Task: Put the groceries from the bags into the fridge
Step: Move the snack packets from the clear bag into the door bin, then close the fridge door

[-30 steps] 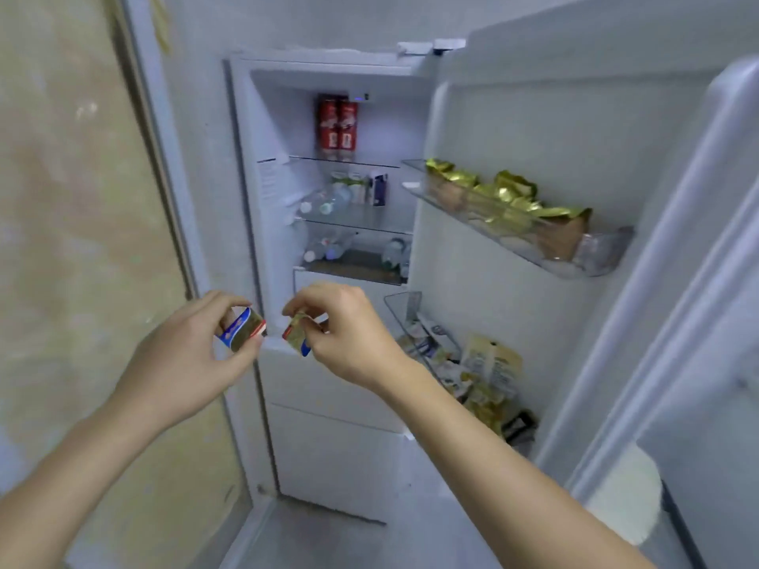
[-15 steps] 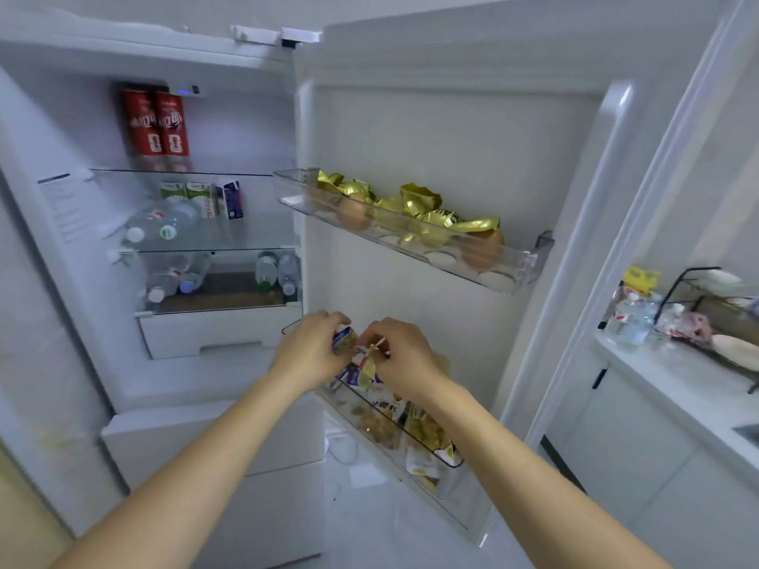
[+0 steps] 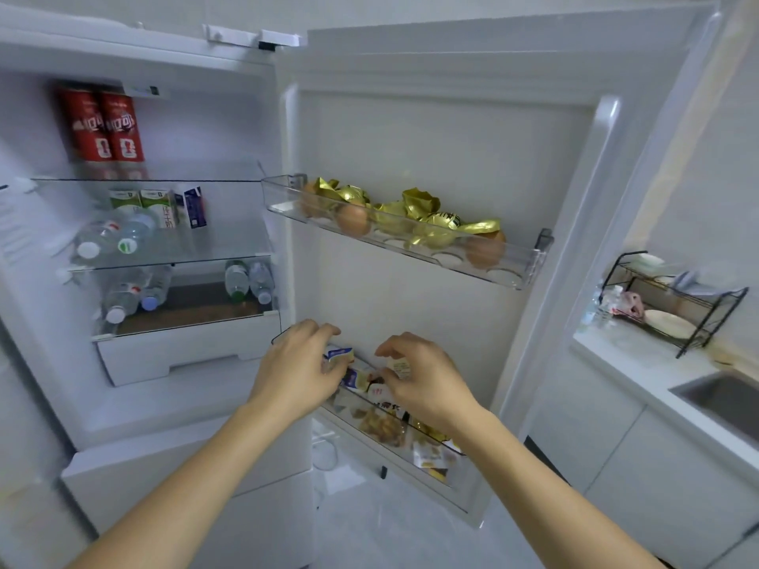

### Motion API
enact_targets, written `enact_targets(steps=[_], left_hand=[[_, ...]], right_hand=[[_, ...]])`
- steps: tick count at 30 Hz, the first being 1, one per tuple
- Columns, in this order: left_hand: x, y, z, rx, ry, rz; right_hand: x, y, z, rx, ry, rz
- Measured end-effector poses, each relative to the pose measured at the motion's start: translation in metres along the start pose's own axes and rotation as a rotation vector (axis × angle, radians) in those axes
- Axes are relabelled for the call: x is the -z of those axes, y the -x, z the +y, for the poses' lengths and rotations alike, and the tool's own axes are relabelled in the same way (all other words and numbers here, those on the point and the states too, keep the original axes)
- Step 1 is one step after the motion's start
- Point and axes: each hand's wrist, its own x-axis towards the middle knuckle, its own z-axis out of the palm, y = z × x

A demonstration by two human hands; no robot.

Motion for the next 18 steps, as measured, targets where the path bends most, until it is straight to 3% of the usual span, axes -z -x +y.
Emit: enact_targets(steps=[6,14,18], left_hand=[[0.028,0.028,0.056,-0.095,0.012,0.046],[0.086,0.038,0.160,-0.443,-0.071,0.268],[0.109,0.030,0.225,-0.630,-0.136,0.331]], right_hand=[[0.046,0.050,-0.008,0.104,0.012,0.170],[0.125,0.111,-0.003,0.267,-0.125,0.368],[0.158,0.124,0.016,0.318,-0.183,0.596]])
